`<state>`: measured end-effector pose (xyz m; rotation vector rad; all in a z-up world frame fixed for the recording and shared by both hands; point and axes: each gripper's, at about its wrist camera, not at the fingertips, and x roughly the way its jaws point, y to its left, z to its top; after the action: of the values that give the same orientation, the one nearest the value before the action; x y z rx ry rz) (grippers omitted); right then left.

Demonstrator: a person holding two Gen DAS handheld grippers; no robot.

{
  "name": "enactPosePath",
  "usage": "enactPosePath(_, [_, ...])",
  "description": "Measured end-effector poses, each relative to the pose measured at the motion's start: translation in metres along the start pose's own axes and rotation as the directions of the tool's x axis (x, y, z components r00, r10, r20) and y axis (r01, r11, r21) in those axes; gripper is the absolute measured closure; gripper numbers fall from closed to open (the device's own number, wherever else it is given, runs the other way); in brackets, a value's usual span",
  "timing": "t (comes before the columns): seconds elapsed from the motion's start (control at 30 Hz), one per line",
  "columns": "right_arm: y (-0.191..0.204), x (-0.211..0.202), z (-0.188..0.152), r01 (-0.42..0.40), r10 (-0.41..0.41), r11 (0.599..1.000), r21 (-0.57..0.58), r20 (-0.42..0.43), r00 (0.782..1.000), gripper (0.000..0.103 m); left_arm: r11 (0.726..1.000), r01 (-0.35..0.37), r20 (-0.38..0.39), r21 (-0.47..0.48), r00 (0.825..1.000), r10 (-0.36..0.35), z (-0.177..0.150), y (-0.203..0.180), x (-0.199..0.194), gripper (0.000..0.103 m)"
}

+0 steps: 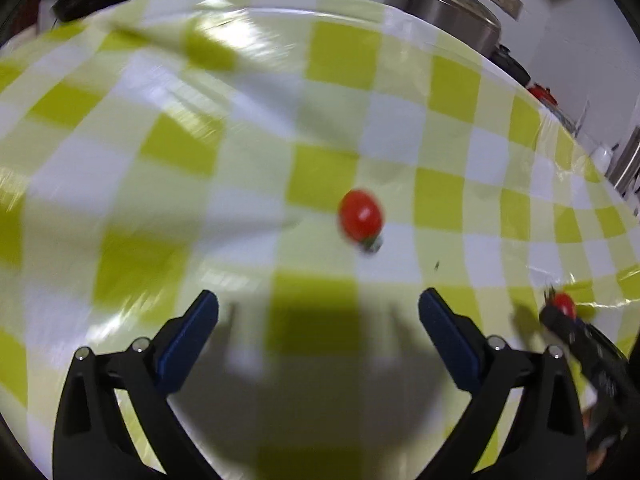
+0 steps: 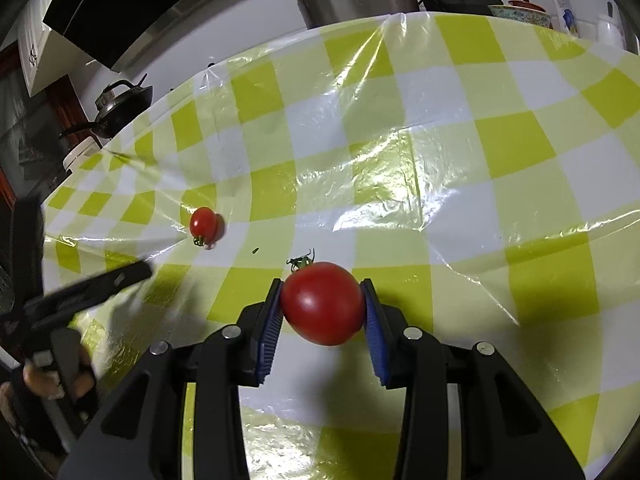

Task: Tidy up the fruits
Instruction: 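Grasp the other cherry tomato with the left tool while the right tool holds its tomato, then carry both cherry tomatoes toward the white box with both tools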

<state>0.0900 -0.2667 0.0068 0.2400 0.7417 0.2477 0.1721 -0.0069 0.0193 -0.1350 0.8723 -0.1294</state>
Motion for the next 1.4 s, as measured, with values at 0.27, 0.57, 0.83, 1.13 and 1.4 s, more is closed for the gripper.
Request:
enactPosePath(0.27, [-0.002,0.001,0.000,-0.012,0.012,1.000,0.010,-0.006,1.000,0.064,0.998,0.042,-0.060,0.046,0.997,-0.039,0.035,-0.031,0.056,0.051])
enactPosePath(0.57, [-0.003,0.001,-0.001,-0.021,0.021,1.000,0.018,-0.010,1.000,0.064,0.996,-0.026,-0.065,0.088,0.997,0.031,0.042,-0.037,0.074,0.066])
enactPosePath(0.83, [-0.004,0.001,-0.002,-0.029,0.029,0.999,0.022,-0.010,1.000,0.064,0.993,-0.037,-0.024,0.110,0.999,0.040,0.030,-0.039,0.056,0.070])
enactPosePath(1.13, [-0.004,0.000,-0.002,-0.036,0.036,0.999,0.027,-0.011,0.999,0.064,0.996,-0.015,0.047,0.089,0.999,0.011,0.002,-0.045,0.008,0.070])
enactPosePath(1.4, [-0.005,0.000,-0.002,-0.044,0.044,0.998,0.035,-0.013,0.999,0.064,0.999,-0.001,0.067,0.035,0.998,-0.001,-0.033,-0.032,-0.032,0.070])
